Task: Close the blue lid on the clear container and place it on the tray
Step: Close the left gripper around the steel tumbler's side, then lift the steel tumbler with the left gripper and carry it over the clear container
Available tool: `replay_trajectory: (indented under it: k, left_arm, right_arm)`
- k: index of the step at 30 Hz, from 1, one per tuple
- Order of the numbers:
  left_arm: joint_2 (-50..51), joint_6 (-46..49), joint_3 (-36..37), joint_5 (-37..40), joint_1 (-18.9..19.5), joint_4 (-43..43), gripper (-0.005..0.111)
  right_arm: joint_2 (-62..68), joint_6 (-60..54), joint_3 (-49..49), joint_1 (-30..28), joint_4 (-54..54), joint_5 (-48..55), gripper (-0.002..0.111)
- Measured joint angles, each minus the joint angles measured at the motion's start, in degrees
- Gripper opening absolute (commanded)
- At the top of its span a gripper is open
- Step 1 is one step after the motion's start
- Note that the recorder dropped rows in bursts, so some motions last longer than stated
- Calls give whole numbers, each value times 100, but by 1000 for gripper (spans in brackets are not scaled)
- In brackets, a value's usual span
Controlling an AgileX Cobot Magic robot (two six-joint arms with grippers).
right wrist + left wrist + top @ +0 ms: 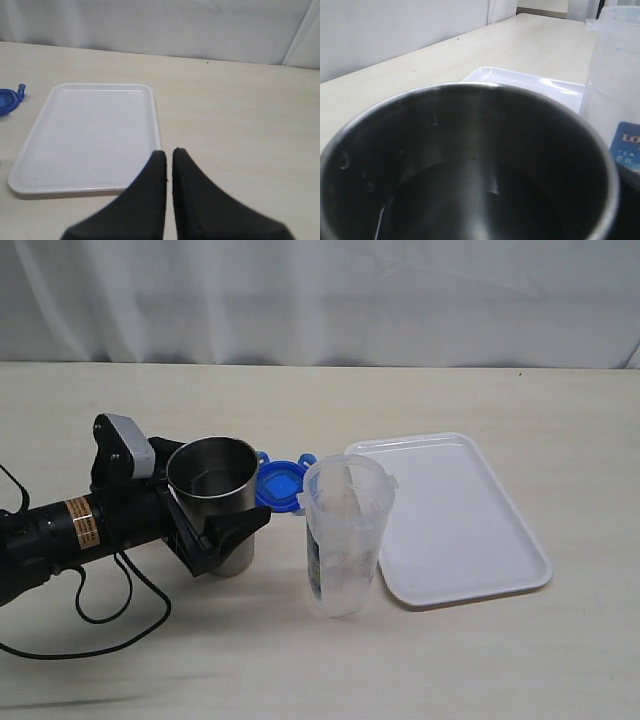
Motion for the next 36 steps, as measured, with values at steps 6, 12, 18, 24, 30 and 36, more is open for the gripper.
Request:
replay_trajectory:
  k: [6, 12, 18, 24, 30, 36]
  left_arm:
    - [0, 0, 0, 0, 0, 0, 56]
    - [0, -204, 0, 0, 0, 0, 0]
    - [0, -419, 0, 0, 0, -34, 0]
    - [-11, -442, -9, 21, 0, -34, 0]
    - [-238, -489, -9, 328, 0, -63, 0]
    - [-732, -730, -9, 425, 0, -280, 0]
  right_arm:
    - [0, 0, 0, 0, 0, 0, 5]
    - [0, 0, 0, 0, 0, 0, 5]
    - [0, 0, 0, 0, 0, 0, 5]
    - [0, 0, 0, 0, 0, 0, 5]
    - [0, 0, 0, 0, 0, 0, 5]
    - [0, 0, 0, 0, 0, 0, 5]
